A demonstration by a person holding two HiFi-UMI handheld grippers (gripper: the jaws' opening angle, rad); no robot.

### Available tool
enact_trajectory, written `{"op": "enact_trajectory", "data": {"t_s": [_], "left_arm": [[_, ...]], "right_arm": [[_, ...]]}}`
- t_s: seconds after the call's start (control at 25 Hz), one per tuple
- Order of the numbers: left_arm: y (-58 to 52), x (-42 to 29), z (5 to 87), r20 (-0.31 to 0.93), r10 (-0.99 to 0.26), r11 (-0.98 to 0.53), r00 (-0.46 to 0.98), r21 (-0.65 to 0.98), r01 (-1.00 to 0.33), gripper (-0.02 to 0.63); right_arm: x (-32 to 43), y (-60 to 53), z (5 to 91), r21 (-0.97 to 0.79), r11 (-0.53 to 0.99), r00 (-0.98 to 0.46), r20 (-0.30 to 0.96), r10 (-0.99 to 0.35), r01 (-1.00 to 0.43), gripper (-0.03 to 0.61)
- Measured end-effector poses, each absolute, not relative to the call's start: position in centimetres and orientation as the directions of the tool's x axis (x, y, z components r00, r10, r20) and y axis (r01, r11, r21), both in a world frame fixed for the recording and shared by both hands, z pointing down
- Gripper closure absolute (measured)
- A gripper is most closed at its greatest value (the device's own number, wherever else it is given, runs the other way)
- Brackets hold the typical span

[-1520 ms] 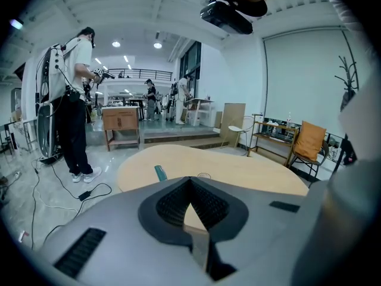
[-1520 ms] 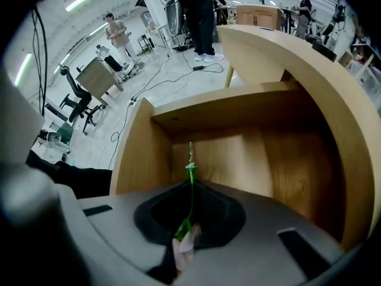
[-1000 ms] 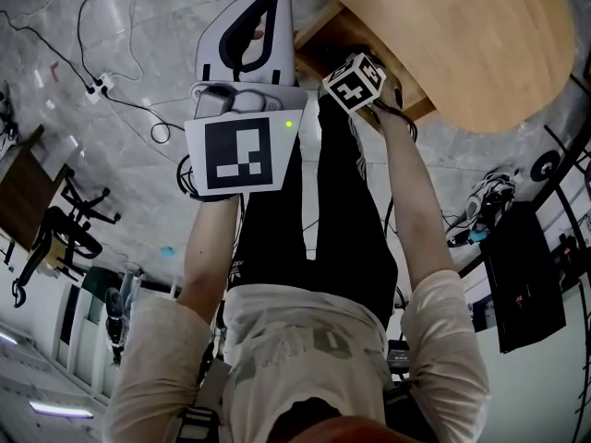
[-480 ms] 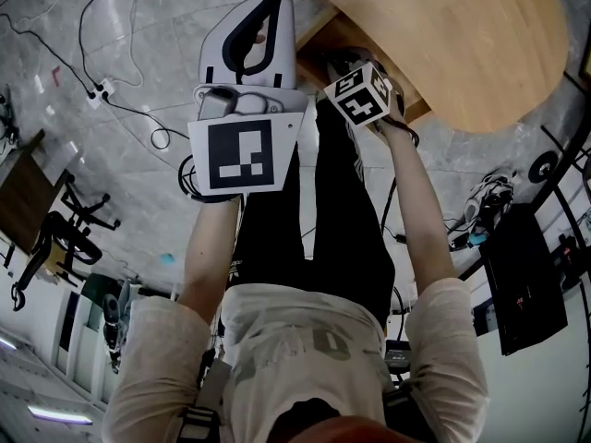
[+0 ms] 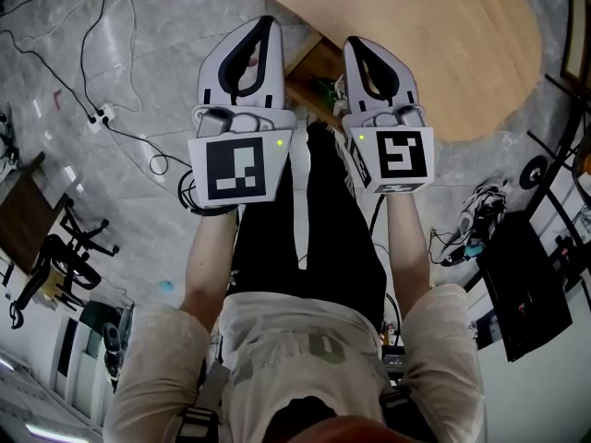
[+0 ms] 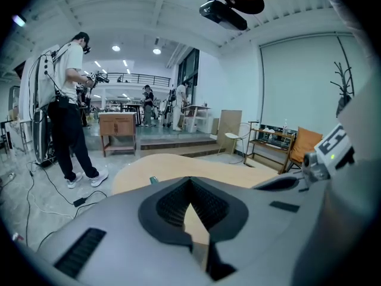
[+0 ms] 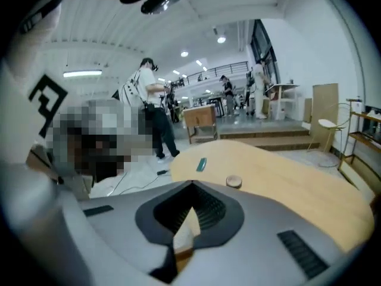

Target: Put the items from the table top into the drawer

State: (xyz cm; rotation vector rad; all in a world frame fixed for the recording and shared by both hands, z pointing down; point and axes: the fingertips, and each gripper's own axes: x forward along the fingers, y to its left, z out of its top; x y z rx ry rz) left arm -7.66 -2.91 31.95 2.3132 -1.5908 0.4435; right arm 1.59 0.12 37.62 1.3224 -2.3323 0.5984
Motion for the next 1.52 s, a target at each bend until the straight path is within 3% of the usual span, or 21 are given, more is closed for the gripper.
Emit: {"op": "enact_trajectory", "data": {"t_s": [0.28,0.52,0.56,0.64,0.72,0.84,1.12,1.52], "left_arm": [[-2.9,-7.3,31.6,0.416,-0.841,-0.355,0.347,0.061,-0.933,0.607],[-3.1,-8.3,32.0,0.423,-0.845,-0.331,0.327,0.066,-0.941,0.607],[-3.0,-8.5,32.1,0.427,-0.844,-0.328,0.324,0.067,-0.942,0.607],[-2.9,-8.7,32.5,0.440,-0.838,-0.329,0.322,0.062,-0.942,0.607],[-3.1,-9.1,33.1,0.448,-0.836,-0.325,0.317,0.061,-0.944,0.607],[-3.4,-9.7,33.8,0.448,-0.842,-0.304,0.301,0.067,-0.950,0.607],[-4.0,-10.3,35.0,0.471,-0.831,-0.294,0.296,0.079,-0.952,0.607],[-5.0,-10.2,35.6,0.478,-0.824,-0.294,0.304,0.097,-0.951,0.607]], "right_arm": [[2.5,-1.5,34.1,-0.168,0.458,-0.482,0.444,-0.755,-0.873,0.574],[2.7,-4.8,39.0,-0.158,0.462,-0.463,0.567,-0.681,-0.873,0.572],[2.9,-5.8,40.0,-0.160,0.453,-0.455,0.580,-0.676,-0.877,0.541],[3.1,-8.5,42.0,-0.164,0.436,-0.439,0.606,-0.663,-0.885,0.361],[3.3,-11.7,43.9,-0.140,0.426,-0.411,0.637,-0.652,-0.894,0.301],[3.6,-15.8,47.6,-0.077,0.414,-0.345,0.700,-0.625,-0.907,0.264],[4.4,-19.8,53.9,-0.039,0.387,-0.254,0.814,-0.523,-0.921,0.262],[4.5,-20.0,55.6,-0.039,0.421,-0.253,0.848,-0.465,-0.906,0.269]]}}
